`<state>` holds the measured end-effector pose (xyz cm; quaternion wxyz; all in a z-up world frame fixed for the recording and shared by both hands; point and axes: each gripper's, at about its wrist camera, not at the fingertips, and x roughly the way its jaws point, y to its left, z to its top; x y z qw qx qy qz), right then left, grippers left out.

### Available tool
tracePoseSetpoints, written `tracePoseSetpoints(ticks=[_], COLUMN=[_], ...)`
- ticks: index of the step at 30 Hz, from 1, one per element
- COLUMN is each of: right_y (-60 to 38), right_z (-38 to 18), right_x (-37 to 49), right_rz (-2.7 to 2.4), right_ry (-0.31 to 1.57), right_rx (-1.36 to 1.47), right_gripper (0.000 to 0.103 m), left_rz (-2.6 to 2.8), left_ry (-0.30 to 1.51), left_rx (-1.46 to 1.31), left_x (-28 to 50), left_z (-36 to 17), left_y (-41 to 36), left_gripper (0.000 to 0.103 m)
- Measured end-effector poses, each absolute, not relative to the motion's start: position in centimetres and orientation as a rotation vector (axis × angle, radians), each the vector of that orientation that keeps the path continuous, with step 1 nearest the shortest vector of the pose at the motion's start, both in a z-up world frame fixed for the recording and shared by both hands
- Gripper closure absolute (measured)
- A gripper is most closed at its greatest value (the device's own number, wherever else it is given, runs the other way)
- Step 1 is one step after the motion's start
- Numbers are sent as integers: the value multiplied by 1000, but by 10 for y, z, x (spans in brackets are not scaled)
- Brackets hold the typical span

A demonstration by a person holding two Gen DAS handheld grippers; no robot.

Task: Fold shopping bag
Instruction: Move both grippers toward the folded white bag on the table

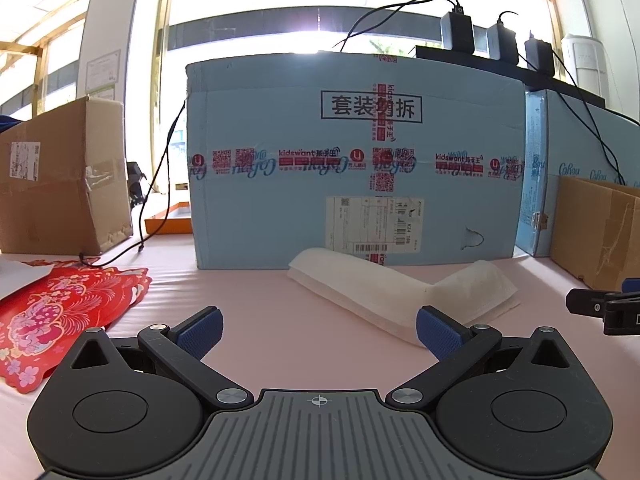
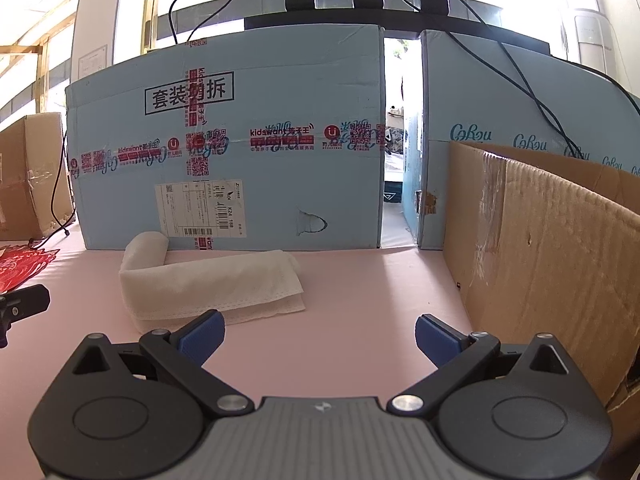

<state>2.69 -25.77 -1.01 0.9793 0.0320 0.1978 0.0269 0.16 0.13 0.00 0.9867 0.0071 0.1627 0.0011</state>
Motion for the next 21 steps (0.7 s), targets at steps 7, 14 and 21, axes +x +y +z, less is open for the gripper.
tracePoseSetpoints(ticks=[7, 14, 21], right_y=[-251, -248, -246], right_z=[-6, -10, -9], right_x=[16, 12, 9], right_rz=[36, 43, 20], right_ry=[324, 289, 270], right_rx=[19, -26, -34], right_gripper=[0, 0, 0], left_rz=[-3, -3, -3], left_ry=[357, 381, 365], left_rx=[-18, 8, 24], left_x=[8, 5, 1], left_z=[0, -5, -2], left_y=[8, 1, -2], left_gripper=[0, 0, 0])
